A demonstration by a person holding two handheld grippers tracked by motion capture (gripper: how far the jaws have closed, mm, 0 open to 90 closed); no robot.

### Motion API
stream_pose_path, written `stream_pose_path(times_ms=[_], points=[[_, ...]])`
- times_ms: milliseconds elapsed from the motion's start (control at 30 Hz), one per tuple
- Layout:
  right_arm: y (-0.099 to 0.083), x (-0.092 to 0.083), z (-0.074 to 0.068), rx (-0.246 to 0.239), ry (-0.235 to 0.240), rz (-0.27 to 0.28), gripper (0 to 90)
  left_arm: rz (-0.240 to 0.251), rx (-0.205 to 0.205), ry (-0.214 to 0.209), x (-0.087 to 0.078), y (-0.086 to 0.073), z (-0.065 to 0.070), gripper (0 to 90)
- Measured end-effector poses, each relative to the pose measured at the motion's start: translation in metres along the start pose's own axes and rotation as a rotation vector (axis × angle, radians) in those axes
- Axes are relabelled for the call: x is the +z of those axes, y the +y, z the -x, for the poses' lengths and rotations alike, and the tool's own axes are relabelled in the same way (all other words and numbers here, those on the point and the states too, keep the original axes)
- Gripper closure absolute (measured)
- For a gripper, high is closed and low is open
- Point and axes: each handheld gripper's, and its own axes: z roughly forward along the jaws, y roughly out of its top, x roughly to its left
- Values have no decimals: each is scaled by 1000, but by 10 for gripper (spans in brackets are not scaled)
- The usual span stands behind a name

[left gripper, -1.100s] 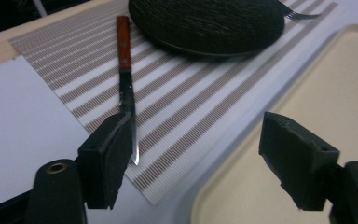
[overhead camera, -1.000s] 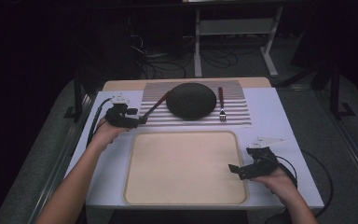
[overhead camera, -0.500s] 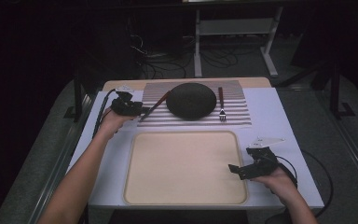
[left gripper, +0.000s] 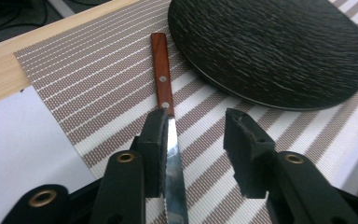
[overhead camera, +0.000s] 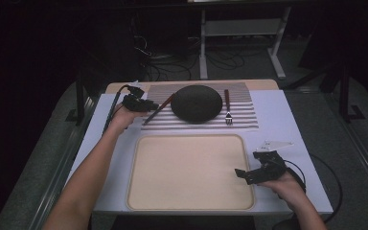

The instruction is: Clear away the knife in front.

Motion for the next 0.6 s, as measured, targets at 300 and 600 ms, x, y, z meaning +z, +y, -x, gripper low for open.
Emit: stream_pose_path(times_ms=[300, 600], points=[[0, 0, 0, 5, 8, 3, 0, -35, -3, 25, 18, 13, -5, 651], [-1, 0, 1, 11, 16, 3, 0, -80, -9, 37, 40, 20, -10, 666]])
